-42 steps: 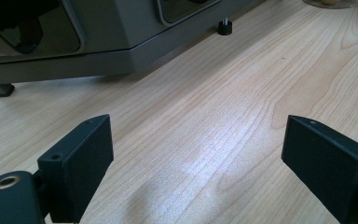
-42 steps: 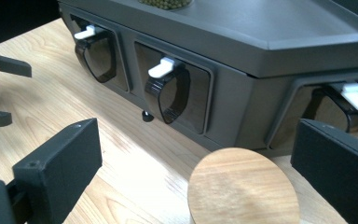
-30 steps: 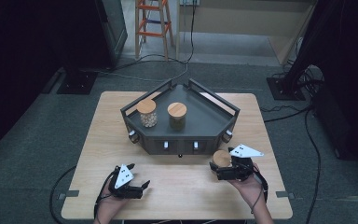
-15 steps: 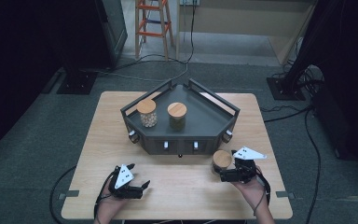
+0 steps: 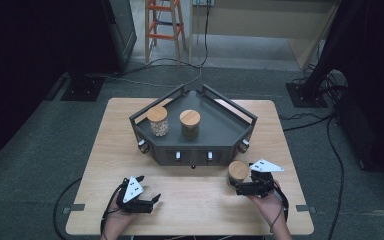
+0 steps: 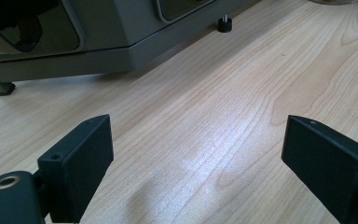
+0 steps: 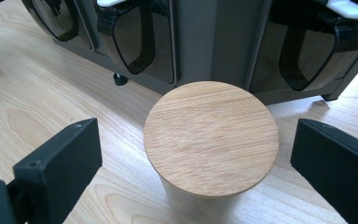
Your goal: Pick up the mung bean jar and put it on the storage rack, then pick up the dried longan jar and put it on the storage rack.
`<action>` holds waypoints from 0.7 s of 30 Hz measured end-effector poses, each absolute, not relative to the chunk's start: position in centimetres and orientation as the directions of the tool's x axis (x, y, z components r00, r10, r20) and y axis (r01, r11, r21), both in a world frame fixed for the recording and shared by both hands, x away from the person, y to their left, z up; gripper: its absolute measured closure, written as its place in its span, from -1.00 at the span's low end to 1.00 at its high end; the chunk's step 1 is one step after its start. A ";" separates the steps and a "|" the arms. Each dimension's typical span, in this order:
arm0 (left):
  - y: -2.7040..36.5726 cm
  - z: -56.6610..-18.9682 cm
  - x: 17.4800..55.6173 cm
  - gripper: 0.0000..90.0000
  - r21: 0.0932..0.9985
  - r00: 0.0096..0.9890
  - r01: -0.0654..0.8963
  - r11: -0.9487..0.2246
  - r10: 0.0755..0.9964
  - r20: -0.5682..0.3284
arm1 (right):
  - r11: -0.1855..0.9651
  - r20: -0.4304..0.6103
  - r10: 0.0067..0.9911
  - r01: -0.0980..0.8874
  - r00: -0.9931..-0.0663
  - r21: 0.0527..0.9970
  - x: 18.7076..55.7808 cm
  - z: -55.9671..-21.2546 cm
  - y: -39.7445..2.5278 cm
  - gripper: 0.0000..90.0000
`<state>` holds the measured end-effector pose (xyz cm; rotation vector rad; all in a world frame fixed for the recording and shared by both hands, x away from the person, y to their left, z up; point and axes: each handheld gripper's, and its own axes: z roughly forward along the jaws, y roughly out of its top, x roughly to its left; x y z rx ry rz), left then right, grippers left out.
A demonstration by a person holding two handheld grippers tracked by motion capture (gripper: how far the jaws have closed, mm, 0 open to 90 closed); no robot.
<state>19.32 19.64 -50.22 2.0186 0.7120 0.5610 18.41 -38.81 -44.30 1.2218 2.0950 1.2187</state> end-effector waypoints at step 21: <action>19.6 -50.2 19.4 -0.80 0.858 0.733 0.269 -0.437 0.671 0.112 | 0.234 0.071 0.865 0.524 -0.496 0.819 20.1 -45.6 -37.6 -0.90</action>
